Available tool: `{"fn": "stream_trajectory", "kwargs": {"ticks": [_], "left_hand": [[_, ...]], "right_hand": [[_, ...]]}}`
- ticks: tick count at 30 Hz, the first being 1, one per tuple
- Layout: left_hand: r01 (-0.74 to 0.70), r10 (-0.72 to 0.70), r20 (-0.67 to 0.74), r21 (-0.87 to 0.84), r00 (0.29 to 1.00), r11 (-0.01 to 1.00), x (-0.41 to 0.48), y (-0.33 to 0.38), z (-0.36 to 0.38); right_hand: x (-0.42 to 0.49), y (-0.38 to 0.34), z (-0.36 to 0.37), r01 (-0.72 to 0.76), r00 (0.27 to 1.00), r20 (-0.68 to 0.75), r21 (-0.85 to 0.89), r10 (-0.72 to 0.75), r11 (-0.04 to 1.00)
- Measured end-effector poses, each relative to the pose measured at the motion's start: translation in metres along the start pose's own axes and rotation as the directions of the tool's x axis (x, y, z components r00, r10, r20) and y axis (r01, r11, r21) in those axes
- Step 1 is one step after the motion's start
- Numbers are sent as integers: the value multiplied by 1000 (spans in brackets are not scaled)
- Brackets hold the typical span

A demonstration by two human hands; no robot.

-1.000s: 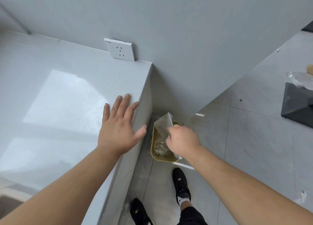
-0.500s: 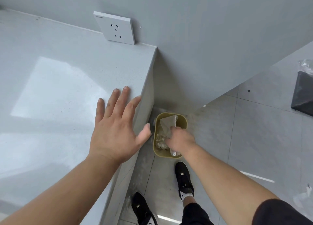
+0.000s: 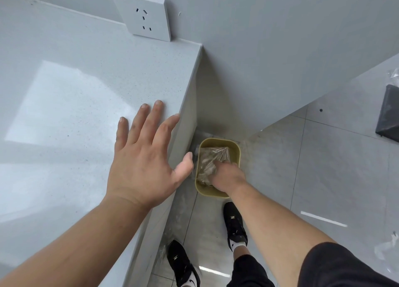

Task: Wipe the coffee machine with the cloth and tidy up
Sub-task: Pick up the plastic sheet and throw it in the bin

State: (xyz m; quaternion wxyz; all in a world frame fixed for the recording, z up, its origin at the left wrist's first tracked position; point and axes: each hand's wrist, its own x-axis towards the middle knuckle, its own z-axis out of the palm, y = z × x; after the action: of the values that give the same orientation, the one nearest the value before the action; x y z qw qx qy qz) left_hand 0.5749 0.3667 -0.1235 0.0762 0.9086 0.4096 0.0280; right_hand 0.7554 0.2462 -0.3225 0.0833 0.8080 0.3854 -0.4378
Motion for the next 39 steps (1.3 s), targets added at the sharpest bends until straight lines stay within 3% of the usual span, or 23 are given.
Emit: {"fn": "stream_trajectory", "kwargs": {"ticks": [25, 39], "left_hand": [[9, -8, 3, -18, 1000, 1000, 0, 3, -2], [44, -41, 239, -8, 970, 999, -3, 8, -56]], "right_hand": [[-48, 25, -32, 98, 977, -177, -126, -119, 987], [-150, 6, -130, 277, 864, -364, -235, -349, 932]]}}
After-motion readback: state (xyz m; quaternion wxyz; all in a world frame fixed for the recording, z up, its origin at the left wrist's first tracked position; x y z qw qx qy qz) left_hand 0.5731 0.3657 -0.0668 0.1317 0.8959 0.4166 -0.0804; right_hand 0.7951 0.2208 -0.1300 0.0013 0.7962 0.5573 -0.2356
